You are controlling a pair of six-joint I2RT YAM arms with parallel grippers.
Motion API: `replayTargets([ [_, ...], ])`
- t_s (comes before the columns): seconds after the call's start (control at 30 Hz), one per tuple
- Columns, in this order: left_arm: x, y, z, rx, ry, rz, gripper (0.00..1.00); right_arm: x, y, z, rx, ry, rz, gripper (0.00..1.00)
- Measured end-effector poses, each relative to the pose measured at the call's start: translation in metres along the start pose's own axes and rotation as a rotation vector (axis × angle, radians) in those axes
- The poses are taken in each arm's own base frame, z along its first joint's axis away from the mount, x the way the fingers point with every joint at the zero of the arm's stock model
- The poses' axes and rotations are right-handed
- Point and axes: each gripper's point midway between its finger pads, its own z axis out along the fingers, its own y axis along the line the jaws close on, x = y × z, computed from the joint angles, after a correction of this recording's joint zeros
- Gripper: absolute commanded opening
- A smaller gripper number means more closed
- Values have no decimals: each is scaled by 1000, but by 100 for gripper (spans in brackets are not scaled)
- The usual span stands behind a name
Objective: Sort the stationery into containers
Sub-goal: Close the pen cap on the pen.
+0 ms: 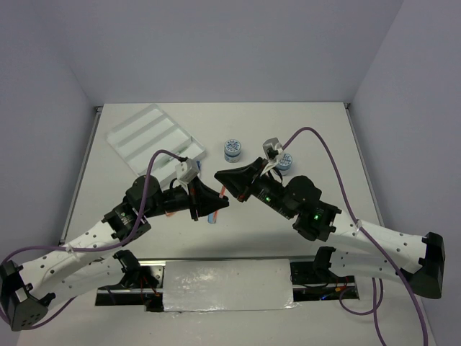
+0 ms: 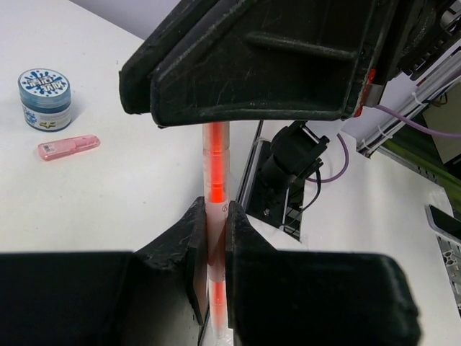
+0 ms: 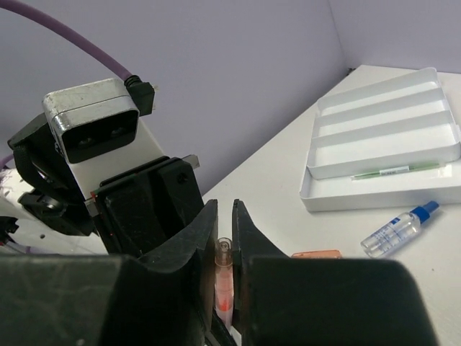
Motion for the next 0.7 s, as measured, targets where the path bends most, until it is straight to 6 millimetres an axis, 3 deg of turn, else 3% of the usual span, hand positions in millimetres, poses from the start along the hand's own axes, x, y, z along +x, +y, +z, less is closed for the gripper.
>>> replayTargets([
  [0.43,-12,4,7,-50,102,16,0,-3,-10,1,-13,-114,41,0],
  [0.7,-15,3,-5,-83,215,32,0,-1,-9,2,-67,-201,126,0],
])
